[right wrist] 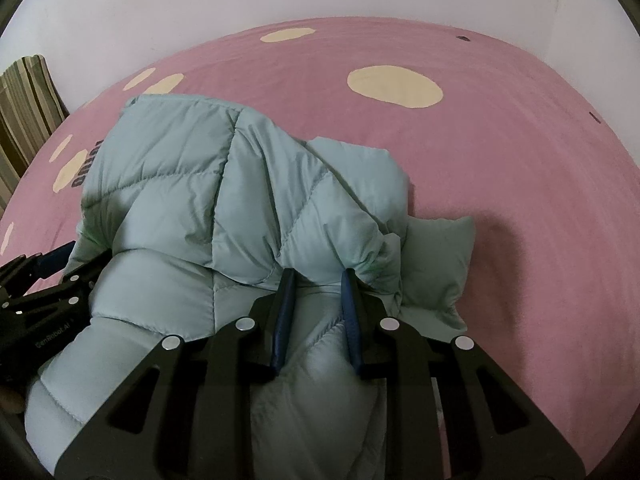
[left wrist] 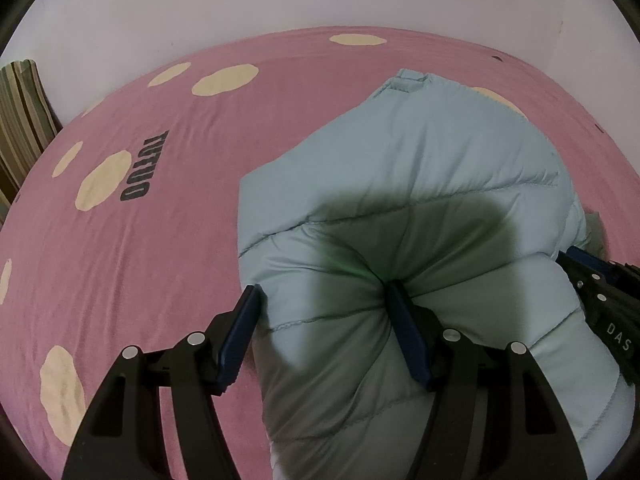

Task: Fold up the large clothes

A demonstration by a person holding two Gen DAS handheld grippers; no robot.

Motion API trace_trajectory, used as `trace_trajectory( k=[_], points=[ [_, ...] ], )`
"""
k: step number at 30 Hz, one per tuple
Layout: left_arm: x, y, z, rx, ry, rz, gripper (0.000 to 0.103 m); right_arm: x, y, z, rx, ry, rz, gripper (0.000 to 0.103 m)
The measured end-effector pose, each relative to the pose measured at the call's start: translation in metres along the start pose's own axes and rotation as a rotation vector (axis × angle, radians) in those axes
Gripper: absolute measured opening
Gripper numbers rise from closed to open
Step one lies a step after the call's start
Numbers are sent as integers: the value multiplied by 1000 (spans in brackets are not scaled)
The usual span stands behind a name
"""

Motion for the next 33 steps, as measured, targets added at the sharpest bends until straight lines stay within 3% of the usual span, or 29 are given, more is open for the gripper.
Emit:
trace_trajectory(
  k=[5,8,10,12,16,24,29,33],
  points=[
    [1,6,-12,44,-22,-38,65,1,2,-9,2,-23,1,23],
    [4,18,-23,77,-12,-116,73,1,2,-20,-9,-44,5,26],
    [6,26,-31,97,-9,-151,74,0,1,-30,-20,-58,12,34],
    [10,33,-41,98,-14,-161,76,0,1,-42,-30,-76,24,51],
    [23,36,-54,99,-20,-155,76,5,-4,-58,-14,-84,29,54],
    [38,18,-55,159,-1,-126,78,31,-17,-47,-93,-12,123,68],
    [41,11,-45,149,2,-104,78,36,-13,-26,-146,33,145,67],
    [43,12,-41,148,4,-122,79,38,-7,-15,-196,45,158,53]
  ],
)
Point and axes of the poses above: each gripper's, at about its wrist camera, not at the fingertips, and z roughly the way its jaws point, y to its left, x to its underside, the point moved 6 cm from there along z, roughly the way its jaws point, and after that the axes turned 1 degree about -z, right-handed, at the moved point
